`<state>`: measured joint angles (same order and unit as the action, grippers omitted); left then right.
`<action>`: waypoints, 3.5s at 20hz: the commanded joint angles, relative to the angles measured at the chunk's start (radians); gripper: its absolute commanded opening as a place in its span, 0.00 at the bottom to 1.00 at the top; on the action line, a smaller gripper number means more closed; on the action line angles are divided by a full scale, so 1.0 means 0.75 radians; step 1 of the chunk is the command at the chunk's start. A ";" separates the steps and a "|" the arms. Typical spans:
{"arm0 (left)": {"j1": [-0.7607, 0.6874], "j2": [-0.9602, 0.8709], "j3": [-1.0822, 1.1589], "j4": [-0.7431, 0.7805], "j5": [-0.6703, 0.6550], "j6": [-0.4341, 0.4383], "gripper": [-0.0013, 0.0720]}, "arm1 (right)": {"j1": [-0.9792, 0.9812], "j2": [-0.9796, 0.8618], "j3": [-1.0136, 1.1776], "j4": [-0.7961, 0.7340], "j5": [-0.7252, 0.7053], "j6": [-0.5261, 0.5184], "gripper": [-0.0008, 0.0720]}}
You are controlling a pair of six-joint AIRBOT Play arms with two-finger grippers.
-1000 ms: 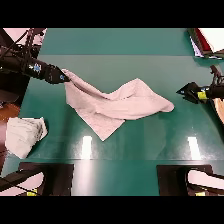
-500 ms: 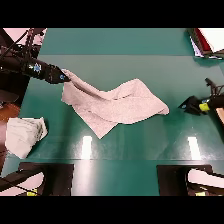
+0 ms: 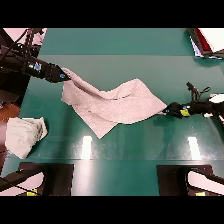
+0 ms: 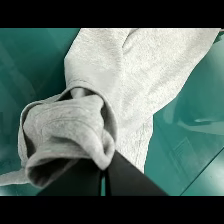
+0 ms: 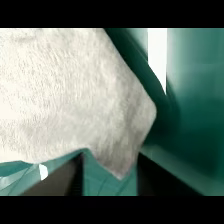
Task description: Fold the shirts.
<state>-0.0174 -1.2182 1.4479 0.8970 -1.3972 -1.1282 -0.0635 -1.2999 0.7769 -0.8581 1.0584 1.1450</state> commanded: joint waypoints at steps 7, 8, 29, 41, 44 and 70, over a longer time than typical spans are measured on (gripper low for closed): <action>0.039 0.007 0.207 0.004 -0.001 -0.131 0.05 | 0.033 0.226 0.290 0.036 -0.035 0.030 0.03; 0.046 0.007 0.291 0.001 -0.001 -0.152 0.05 | 0.005 0.283 0.389 0.036 -0.032 0.049 0.03; 0.053 0.597 0.781 -0.032 0.178 -0.347 0.05 | -0.524 0.496 1.583 0.024 0.630 0.285 0.03; 0.053 0.064 -0.438 0.016 0.336 -0.193 0.05 | 0.046 -0.150 0.848 0.022 0.422 0.357 0.03; 0.053 -0.128 -0.436 -0.009 0.602 -0.171 0.05 | 0.054 -0.303 0.861 0.026 0.166 0.355 0.03; 0.407 -0.028 -1.079 -0.244 0.579 0.155 0.68 | -0.164 0.034 0.500 0.040 0.362 0.132 0.61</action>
<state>0.2867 -1.2129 0.6842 0.7864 -1.0016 -1.0851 -0.1867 -1.3006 1.1904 -0.8326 1.3300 1.2476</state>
